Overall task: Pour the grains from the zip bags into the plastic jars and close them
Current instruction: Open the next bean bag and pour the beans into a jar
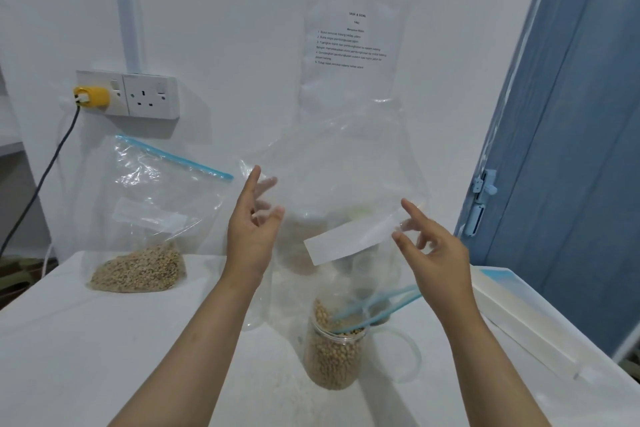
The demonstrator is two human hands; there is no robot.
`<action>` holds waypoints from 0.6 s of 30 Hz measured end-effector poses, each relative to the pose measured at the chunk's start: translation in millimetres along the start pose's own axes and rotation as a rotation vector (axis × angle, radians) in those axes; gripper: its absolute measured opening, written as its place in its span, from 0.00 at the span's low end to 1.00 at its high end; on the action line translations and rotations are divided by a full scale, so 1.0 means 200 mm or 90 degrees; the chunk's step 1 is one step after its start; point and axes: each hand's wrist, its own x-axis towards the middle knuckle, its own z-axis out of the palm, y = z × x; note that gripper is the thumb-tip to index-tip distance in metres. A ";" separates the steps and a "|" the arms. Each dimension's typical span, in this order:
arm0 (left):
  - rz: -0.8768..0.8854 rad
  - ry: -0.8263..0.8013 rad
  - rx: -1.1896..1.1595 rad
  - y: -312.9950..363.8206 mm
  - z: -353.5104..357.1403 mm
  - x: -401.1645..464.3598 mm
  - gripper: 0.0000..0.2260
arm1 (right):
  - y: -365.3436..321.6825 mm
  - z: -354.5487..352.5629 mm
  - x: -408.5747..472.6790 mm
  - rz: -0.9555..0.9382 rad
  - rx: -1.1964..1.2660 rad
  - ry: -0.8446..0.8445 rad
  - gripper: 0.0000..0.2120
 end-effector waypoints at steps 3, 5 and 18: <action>0.010 -0.009 -0.014 0.02 0.03 0.02 0.32 | 0.01 -0.01 -0.03 -0.018 0.028 0.044 0.24; 0.020 -0.028 -0.027 0.03 0.05 0.01 0.34 | 0.02 -0.01 -0.05 -0.018 0.059 0.064 0.24; -0.054 -0.102 -0.018 -0.20 0.19 -0.22 0.32 | 0.08 -0.06 -0.08 -0.019 0.102 0.056 0.23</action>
